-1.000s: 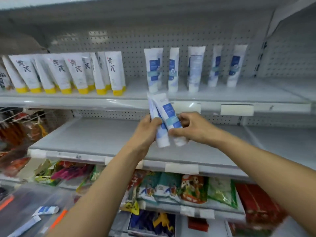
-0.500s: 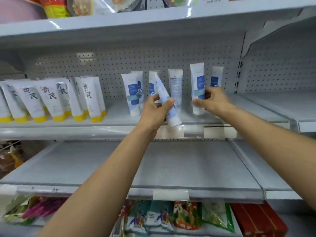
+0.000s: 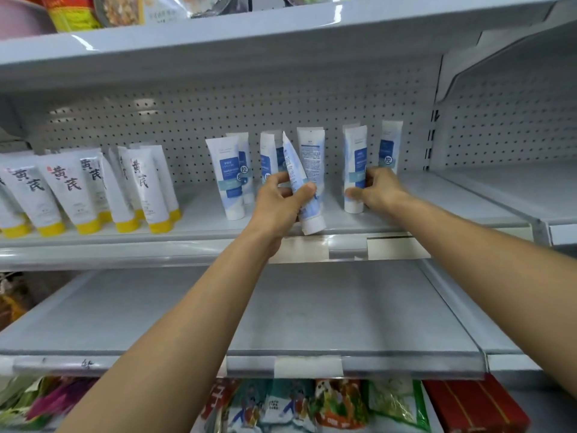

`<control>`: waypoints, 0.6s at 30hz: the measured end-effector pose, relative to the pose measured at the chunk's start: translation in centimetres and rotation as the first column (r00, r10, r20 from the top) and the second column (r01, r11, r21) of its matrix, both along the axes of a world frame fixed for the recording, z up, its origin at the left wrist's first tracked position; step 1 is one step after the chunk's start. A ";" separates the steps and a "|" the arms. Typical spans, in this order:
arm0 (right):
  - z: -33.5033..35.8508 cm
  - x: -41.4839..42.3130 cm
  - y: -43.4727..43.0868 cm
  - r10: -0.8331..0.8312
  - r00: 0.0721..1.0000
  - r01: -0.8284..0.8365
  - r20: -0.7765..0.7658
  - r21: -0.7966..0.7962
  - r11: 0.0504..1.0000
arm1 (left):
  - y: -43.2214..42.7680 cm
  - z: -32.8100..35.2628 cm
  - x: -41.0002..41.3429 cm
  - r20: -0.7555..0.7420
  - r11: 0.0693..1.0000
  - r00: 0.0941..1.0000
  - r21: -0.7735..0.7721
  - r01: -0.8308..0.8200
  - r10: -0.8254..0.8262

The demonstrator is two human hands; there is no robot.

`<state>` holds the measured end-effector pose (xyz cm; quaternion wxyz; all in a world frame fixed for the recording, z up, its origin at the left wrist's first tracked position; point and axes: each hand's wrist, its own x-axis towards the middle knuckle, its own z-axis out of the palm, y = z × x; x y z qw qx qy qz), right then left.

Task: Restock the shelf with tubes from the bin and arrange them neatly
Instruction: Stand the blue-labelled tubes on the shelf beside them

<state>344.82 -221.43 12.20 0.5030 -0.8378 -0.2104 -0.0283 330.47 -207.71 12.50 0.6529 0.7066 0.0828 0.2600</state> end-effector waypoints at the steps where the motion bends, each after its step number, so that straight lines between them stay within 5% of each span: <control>1: 0.0 -0.1 -0.2 -0.012 1.000 0.012 0.006 -0.013 1.000 | -0.1 0.0 0.0 -0.002 1.000 1.000 0.004 0.005 -0.005; 4: 0.1 -1.3 -1.2 -0.156 0.976 0.156 0.154 0.012 0.988 | -0.5 0.0 -0.1 0.001 1.000 1.000 0.003 0.021 -0.021; 6: 0.6 -3.1 -2.0 -0.138 0.962 0.109 0.235 0.131 0.985 | -1.1 0.1 0.0 0.009 1.000 1.000 -0.020 0.024 -0.024; 12: 1.8 -7.3 -3.1 0.417 0.906 -0.422 -0.080 -0.073 0.904 | -3.7 0.4 0.3 0.066 1.000 0.997 -0.005 0.029 -0.028; 18: 1.4 -5.8 -4.9 0.480 0.864 -0.471 -0.151 0.094 0.877 | -5.2 0.8 1.1 0.030 0.981 0.994 0.170 0.094 -0.101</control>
